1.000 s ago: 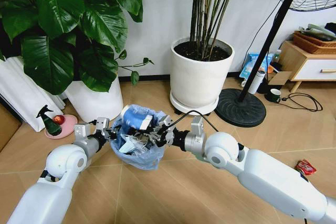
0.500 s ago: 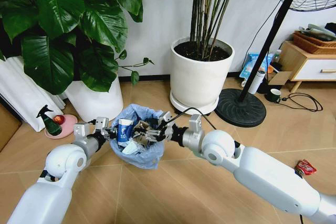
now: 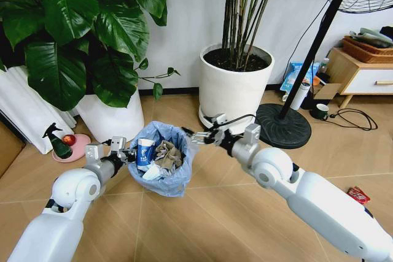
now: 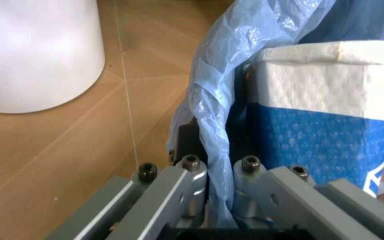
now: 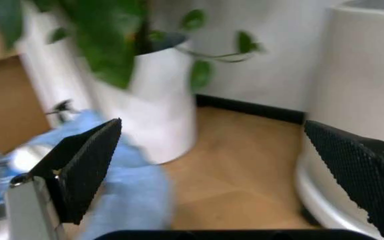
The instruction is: Pick up the trash bin and place the garbage on the floor into it.
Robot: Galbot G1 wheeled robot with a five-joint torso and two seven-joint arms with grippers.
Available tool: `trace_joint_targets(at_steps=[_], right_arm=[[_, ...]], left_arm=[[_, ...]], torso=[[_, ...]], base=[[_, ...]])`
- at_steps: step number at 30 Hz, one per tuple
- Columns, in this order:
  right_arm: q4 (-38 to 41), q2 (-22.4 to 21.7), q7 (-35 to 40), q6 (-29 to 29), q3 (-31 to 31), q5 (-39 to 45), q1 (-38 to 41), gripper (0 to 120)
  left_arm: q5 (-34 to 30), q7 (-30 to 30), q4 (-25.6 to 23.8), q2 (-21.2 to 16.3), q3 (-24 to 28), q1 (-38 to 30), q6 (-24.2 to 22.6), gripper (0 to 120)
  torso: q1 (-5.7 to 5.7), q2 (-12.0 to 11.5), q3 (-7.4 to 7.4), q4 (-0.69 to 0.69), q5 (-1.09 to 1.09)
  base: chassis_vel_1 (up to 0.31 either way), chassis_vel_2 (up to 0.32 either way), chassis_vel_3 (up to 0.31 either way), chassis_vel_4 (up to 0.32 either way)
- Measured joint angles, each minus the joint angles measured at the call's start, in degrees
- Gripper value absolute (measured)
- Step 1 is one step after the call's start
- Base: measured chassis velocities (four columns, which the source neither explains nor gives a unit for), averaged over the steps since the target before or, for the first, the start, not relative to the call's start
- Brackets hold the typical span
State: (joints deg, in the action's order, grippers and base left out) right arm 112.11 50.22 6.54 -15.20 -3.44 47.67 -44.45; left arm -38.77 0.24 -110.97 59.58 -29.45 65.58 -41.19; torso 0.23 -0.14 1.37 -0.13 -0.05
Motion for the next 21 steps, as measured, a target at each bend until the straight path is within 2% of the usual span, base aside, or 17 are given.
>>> trace_joint_targets(at_steps=[5,7,10,11,14,15,17,18,21], right_arm=[[1.6,0.5,3.6,-1.5,5.8,-1.0,-4.5,100],[2.3,0.5,4.0,-1.8,7.9,-1.4,-6.5,100],[4.7,0.2,4.2,-2.2,14.3,-3.8,-12.7,100],[4.7,0.2,4.2,-2.2,14.3,-3.8,-12.7,100],[7.1,0.3,3.2,-2.0,21.7,-8.4,-20.3,100],[7.1,0.3,3.2,-2.0,21.7,-8.4,-20.3,100],[9.0,1.8,2.5,-1.8,27.5,-12.2,-27.3,100],[9.0,1.8,2.5,-1.8,27.5,-12.2,-27.3,100],[10.7,4.2,1.8,-0.8,32.2,-16.5,-34.3,100]], left_arm=[[0.0,-0.2,-0.8,0.0,-0.9,1.1,0.0,0],[0.0,-0.2,-0.9,0.1,-0.9,1.1,0.0,0],[0.0,-0.3,-1.1,0.2,-0.9,1.2,0.0,0],[0.0,-0.3,-1.1,0.2,-0.9,1.2,0.0,0],[0.1,-0.3,-1.4,0.1,-0.8,1.6,0.0,0],[0.1,-0.3,-1.4,0.1,-0.8,1.6,0.0,0],[0.1,-0.4,-1.6,0.1,-0.9,1.8,0.0,0],[0.1,-0.4,-1.6,0.1,-0.9,1.8,0.0,0],[0.2,-0.4,-1.8,0.1,-0.9,2.1,0.0,0]], torso=[[0.0,0.0,0.0,0.02,0.0],[0.0,0.0,0.0,0.02,0.01],[0.0,0.0,0.0,0.0,0.01],[0.0,0.0,0.0,0.0,0.01],[0.0,0.0,-0.01,0.01,0.0],[0.0,0.0,-0.01,0.01,0.0],[0.0,0.0,-0.01,0.0,0.01],[0.0,0.0,-0.01,0.0,0.01],[0.0,0.0,-0.01,-0.01,0.02]], base=[[0.0,0.0,0.0,0.0],[0.0,0.0,0.0,0.0],[0.0,0.0,0.0,0.0],[0.0,0.0,0.0,0.0],[0.0,0.0,0.0,0.0],[0.0,0.0,0.0,0.0],[0.0,0.0,0.0,0.0],[0.0,0.0,0.0,0.0],[0.0,0.0,0.0,0.0]])
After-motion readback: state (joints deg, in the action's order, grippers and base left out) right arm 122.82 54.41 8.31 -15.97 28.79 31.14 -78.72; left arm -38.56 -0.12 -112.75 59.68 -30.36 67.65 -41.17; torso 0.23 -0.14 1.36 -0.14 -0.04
